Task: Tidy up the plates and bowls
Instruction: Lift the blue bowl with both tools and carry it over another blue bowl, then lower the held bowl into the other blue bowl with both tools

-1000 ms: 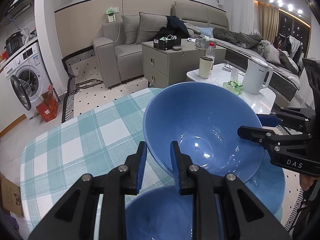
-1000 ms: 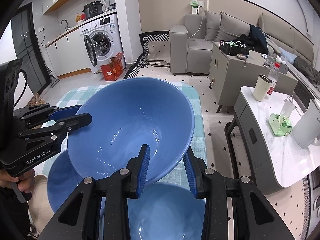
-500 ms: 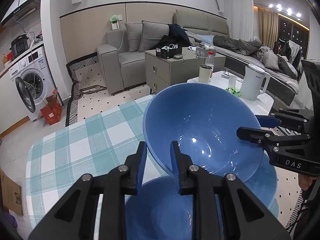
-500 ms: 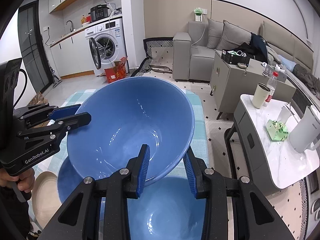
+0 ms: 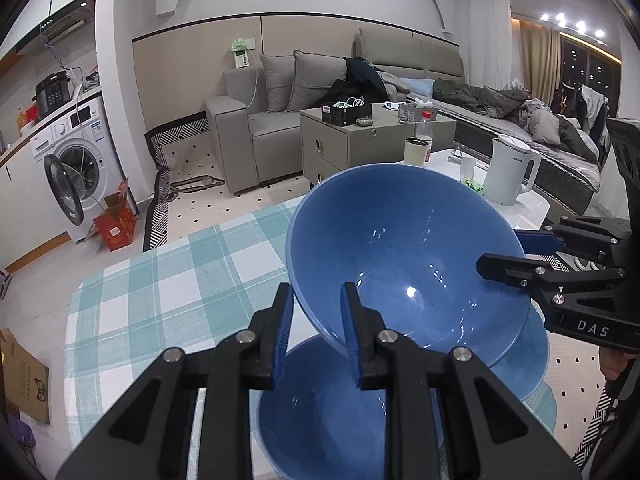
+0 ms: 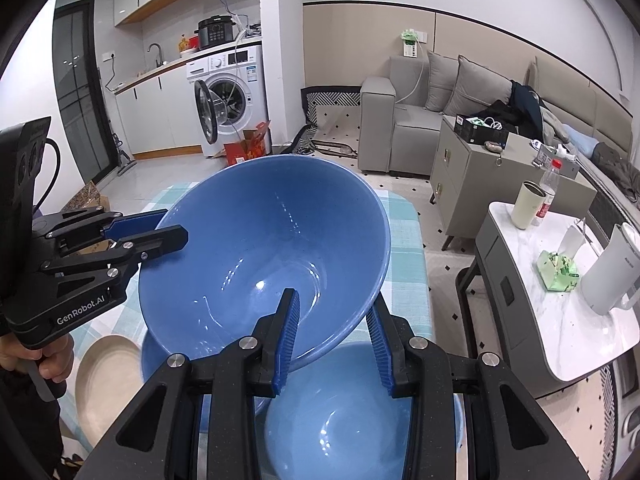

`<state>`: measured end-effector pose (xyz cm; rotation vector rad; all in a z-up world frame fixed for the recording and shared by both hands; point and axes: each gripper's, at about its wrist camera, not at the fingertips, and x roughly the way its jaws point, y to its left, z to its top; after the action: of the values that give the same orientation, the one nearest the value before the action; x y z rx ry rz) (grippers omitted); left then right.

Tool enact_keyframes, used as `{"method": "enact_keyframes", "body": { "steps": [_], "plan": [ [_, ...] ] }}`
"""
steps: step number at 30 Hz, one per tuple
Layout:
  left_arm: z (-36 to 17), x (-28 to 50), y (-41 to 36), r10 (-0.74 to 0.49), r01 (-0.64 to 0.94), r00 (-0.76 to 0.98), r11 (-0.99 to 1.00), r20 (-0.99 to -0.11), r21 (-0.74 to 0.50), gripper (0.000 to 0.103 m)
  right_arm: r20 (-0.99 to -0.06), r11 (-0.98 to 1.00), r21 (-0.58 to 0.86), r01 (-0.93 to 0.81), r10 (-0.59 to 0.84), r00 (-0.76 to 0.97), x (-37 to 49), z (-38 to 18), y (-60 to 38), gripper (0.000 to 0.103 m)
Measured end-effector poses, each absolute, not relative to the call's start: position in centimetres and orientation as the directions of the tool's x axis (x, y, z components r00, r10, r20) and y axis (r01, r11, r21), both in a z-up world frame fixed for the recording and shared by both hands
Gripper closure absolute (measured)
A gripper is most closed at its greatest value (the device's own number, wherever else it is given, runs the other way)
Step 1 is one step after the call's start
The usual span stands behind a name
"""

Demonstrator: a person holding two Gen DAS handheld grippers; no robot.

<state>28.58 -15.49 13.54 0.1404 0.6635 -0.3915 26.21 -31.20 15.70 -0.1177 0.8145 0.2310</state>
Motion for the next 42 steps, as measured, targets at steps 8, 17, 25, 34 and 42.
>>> {"method": "enact_keyframes", "body": {
  "steps": [8, 17, 25, 34, 42],
  "plan": [
    [13.5, 27.1, -14.3, -0.285, 0.370, 0.736, 0.929, -0.614, 0.013, 0.081, -0.728, 0.961, 0.000, -0.276, 0.190, 0.658, 24.8, 15.5, -29.8, 0.068],
    [13.0, 25.9, -12.5, -0.269, 0.341, 0.741, 0.940, -0.615, 0.001, 0.081, -0.739, 0.950, 0.004, -0.314, 0.214, 0.639, 24.1, 14.6, -28.2, 0.068],
    [12.3, 24.9, -11.7, -0.264, 0.335, 0.737, 0.942, -0.622, -0.003, 0.081, -0.743, 0.943, 0.011, -0.332, 0.230, 0.628, 23.4, 14.0, -27.2, 0.068],
    [11.9, 24.0, -11.3, -0.260, 0.329, 0.742, 0.944, -0.618, -0.002, 0.081, -0.746, 0.939, 0.010, -0.344, 0.236, 0.623, 22.9, 13.5, -27.0, 0.068],
    [11.4, 23.2, -10.7, -0.259, 0.325, 0.738, 0.946, -0.623, -0.007, 0.081, -0.751, 0.935, 0.013, -0.355, 0.244, 0.614, 22.4, 13.0, -26.6, 0.068]
  ]
}}
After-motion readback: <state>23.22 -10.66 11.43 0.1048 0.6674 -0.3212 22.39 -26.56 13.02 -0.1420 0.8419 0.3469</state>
